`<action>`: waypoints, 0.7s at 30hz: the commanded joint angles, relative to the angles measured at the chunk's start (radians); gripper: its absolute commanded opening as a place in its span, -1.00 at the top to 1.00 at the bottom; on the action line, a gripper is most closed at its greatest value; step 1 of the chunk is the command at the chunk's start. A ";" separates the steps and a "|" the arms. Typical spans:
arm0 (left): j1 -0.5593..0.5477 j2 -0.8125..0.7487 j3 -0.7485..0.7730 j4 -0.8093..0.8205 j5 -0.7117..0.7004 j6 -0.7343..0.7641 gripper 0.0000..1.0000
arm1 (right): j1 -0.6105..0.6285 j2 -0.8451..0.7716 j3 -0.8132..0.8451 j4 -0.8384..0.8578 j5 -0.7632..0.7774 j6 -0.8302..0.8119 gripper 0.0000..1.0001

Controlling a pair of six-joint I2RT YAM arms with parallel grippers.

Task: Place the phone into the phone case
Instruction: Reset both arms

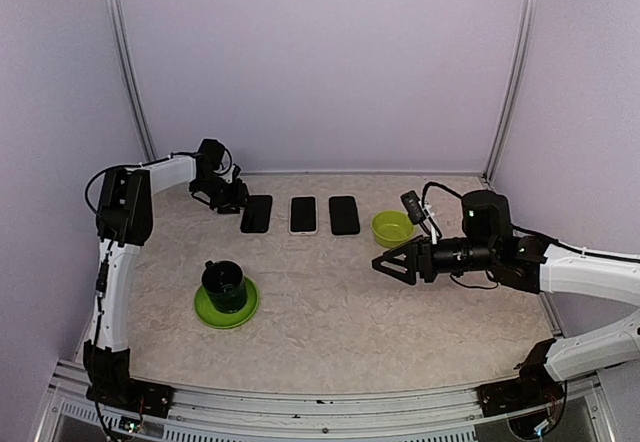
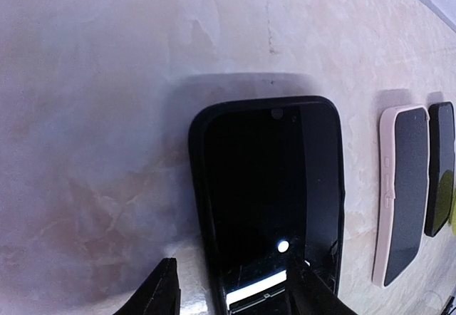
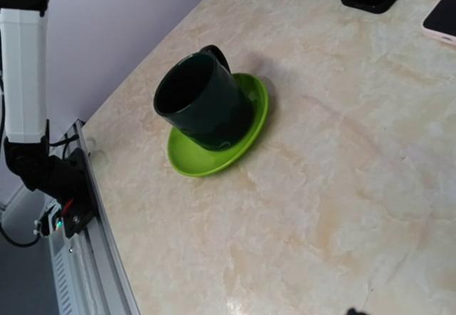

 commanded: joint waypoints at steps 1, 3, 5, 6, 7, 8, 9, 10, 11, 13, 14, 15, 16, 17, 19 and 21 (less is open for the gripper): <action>-0.030 0.037 -0.008 0.018 0.017 0.000 0.00 | -0.005 -0.012 0.001 0.011 0.009 -0.010 -0.39; -0.033 0.041 -0.013 0.020 0.019 -0.002 0.00 | -0.005 -0.010 0.004 0.007 0.009 -0.011 -0.39; -0.039 0.041 -0.020 0.025 0.020 -0.005 0.00 | -0.004 -0.010 0.005 0.005 0.010 -0.014 -0.39; -0.041 0.040 -0.025 0.029 0.021 -0.007 0.00 | -0.005 -0.010 0.005 0.003 0.011 -0.014 -0.39; -0.043 0.036 -0.031 0.033 0.021 -0.007 0.00 | -0.005 -0.010 0.006 0.001 0.012 -0.016 -0.39; -0.043 0.033 -0.036 0.037 0.022 -0.008 0.00 | -0.005 -0.010 0.006 -0.001 0.013 -0.017 -0.39; -0.045 0.030 -0.038 0.038 0.021 -0.010 0.00 | -0.006 -0.010 0.006 -0.003 0.013 -0.018 -0.39; -0.044 0.026 -0.040 0.037 0.018 -0.010 -0.01 | -0.006 -0.012 0.008 -0.004 0.013 -0.019 -0.39; -0.045 0.023 -0.042 0.038 0.018 -0.010 -0.01 | -0.006 -0.011 0.008 -0.004 0.013 -0.020 -0.39; -0.043 0.018 -0.044 0.033 0.015 -0.014 -0.01 | -0.006 -0.014 0.009 -0.007 0.018 -0.021 -0.39; -0.041 0.015 -0.048 0.031 0.012 -0.018 -0.01 | -0.006 -0.014 0.009 -0.011 0.023 -0.024 -0.40; -0.039 0.010 -0.057 0.033 0.011 -0.024 0.00 | -0.005 -0.015 0.009 -0.014 0.028 -0.026 -0.40; -0.037 0.001 -0.068 0.034 0.010 -0.032 0.00 | -0.006 -0.016 0.011 -0.019 0.035 -0.030 -0.41; -0.032 -0.017 -0.085 0.046 0.011 -0.041 -0.01 | -0.006 -0.016 0.016 -0.030 0.044 -0.038 -0.41; -0.022 -0.061 -0.136 0.086 0.021 -0.066 -0.01 | -0.006 -0.019 0.030 -0.063 0.070 -0.054 -0.42; -0.013 -0.130 -0.187 0.132 0.027 -0.088 -0.06 | -0.008 -0.029 0.043 -0.093 0.094 -0.073 -0.45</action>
